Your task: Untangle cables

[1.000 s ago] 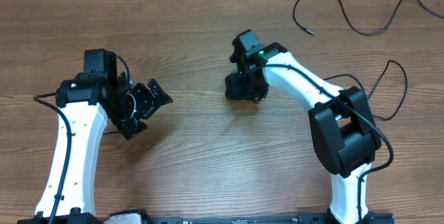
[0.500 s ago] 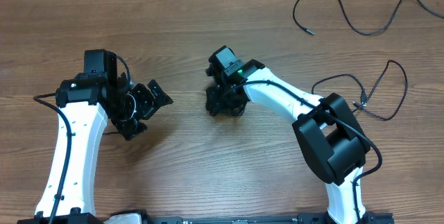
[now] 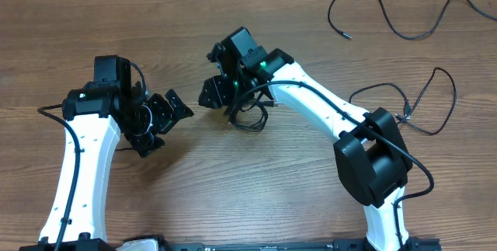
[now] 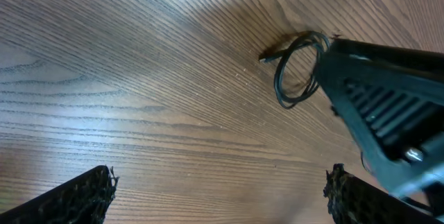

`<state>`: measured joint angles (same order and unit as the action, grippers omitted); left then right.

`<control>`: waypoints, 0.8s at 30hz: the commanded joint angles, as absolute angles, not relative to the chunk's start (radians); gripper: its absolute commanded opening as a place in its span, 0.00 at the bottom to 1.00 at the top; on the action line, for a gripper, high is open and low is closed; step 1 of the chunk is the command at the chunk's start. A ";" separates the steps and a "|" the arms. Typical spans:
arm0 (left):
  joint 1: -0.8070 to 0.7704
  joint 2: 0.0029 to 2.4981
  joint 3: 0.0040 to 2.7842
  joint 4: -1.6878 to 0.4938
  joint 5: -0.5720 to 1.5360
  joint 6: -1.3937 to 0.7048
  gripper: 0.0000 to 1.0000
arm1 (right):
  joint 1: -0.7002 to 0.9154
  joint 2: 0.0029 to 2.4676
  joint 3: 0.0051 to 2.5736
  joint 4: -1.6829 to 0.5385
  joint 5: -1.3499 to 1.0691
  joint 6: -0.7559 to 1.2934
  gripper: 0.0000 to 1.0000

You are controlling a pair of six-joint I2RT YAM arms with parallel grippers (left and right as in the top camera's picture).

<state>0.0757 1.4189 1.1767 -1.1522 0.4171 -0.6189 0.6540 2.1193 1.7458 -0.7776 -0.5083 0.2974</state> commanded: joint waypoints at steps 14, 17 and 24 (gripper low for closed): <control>0.074 1.425 1.186 -1.151 0.401 -0.520 1.00 | 0.209 2.073 2.068 -1.398 -0.401 0.307 0.77; 0.060 1.425 1.186 -1.144 0.453 -0.423 0.99 | 0.076 2.046 2.111 -1.495 -0.401 0.307 0.80; -0.051 1.425 1.186 -1.074 0.506 -0.381 1.00 | -0.188 1.950 2.114 -1.604 -0.402 0.294 0.86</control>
<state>-0.0002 1.4189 1.1770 -1.0935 0.4648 -0.4347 -0.1242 2.0403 2.0804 -1.5829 -0.4030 0.3122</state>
